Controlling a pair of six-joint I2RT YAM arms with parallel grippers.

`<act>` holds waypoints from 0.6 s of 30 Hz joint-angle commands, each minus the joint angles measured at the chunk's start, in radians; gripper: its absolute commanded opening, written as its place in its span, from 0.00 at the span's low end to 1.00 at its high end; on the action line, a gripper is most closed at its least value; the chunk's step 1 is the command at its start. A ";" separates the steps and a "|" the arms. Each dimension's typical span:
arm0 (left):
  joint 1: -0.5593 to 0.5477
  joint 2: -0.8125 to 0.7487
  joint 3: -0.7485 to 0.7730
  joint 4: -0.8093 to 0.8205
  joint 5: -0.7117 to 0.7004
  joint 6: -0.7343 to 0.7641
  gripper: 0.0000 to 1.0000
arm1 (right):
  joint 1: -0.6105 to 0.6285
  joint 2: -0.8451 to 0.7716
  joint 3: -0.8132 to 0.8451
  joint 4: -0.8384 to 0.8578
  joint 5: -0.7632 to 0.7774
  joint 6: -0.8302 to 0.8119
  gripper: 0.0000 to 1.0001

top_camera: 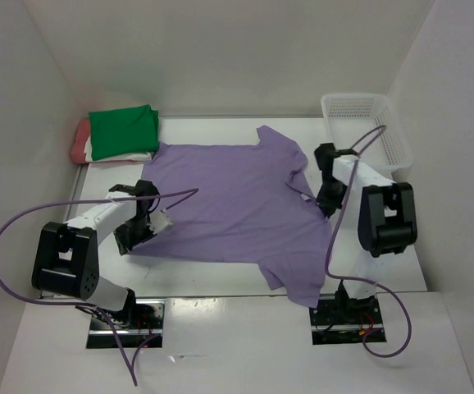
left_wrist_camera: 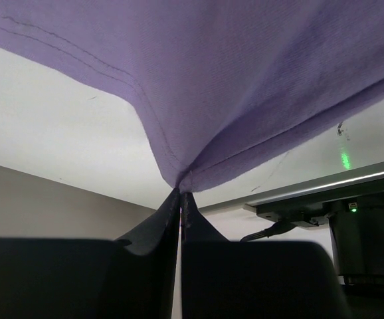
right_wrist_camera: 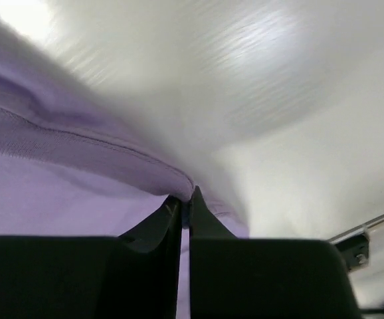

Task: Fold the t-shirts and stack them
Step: Flatten out the tshirt

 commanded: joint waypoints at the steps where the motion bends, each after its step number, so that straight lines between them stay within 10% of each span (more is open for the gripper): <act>1: 0.007 0.002 -0.019 -0.020 -0.035 -0.025 0.03 | -0.117 -0.133 -0.025 0.056 -0.040 -0.013 0.06; 5: 0.007 -0.009 -0.039 -0.020 -0.035 -0.025 0.03 | -0.205 -0.153 -0.045 0.088 -0.075 -0.013 0.32; 13: 0.007 -0.018 -0.039 -0.020 -0.035 -0.016 0.03 | -0.225 -0.140 -0.036 0.120 -0.077 -0.002 0.35; 18: 0.007 -0.018 -0.039 -0.020 -0.035 -0.016 0.06 | -0.015 -0.225 0.031 0.140 -0.056 -0.060 0.36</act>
